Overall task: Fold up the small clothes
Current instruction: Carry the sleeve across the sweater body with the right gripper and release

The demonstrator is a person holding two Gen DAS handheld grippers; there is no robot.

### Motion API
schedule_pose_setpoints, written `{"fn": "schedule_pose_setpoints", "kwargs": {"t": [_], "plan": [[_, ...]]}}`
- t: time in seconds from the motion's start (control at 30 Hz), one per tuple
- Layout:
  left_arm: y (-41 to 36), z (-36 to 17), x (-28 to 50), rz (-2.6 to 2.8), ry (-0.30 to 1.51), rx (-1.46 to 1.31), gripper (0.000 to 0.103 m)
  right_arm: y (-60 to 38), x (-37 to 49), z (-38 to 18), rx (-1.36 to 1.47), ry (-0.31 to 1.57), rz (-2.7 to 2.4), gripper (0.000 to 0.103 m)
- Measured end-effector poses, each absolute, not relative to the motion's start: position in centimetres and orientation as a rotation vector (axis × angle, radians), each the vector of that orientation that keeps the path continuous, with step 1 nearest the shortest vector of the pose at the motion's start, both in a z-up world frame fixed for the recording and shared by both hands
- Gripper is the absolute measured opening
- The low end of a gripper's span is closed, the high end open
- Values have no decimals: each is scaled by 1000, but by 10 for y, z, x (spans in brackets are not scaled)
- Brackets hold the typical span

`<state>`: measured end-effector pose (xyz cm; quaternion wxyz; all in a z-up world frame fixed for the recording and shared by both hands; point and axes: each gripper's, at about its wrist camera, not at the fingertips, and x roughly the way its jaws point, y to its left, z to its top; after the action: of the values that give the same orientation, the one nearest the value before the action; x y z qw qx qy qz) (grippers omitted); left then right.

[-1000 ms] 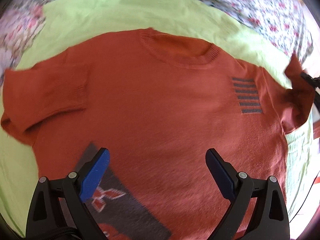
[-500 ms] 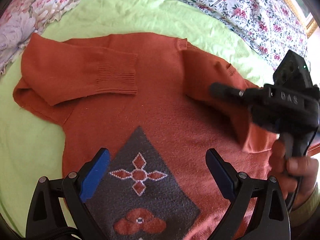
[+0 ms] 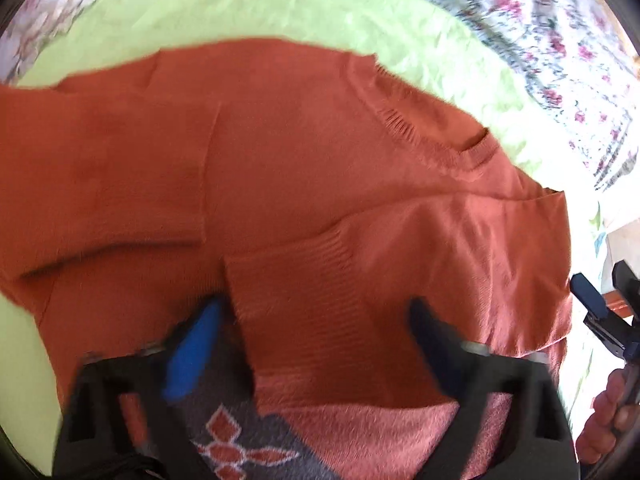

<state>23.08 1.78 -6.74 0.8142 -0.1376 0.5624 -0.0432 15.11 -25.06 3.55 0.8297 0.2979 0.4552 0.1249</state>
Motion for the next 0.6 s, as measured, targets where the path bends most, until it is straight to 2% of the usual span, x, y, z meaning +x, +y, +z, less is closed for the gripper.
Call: {"fn": "schedule_pose_setpoints", "kwargs": {"t": [0.03, 0.07, 0.23, 0.4, 0.6], "plan": [[16, -66, 232, -98, 1193, -267, 26, -259, 144, 37, 640, 952, 232, 59], [16, -64, 233, -129, 1195, -275, 6, -269, 137, 39, 644, 937, 199, 59], [37, -21, 221, -117, 1064, -249, 5, -311, 112, 49, 661, 844, 32, 59], [73, -35, 215, -50, 1111, -269, 5, -342, 115, 45, 616, 857, -98, 59], [73, -34, 207, -26, 1110, -255, 5, -346, 150, 23, 453, 971, -184, 59]]}}
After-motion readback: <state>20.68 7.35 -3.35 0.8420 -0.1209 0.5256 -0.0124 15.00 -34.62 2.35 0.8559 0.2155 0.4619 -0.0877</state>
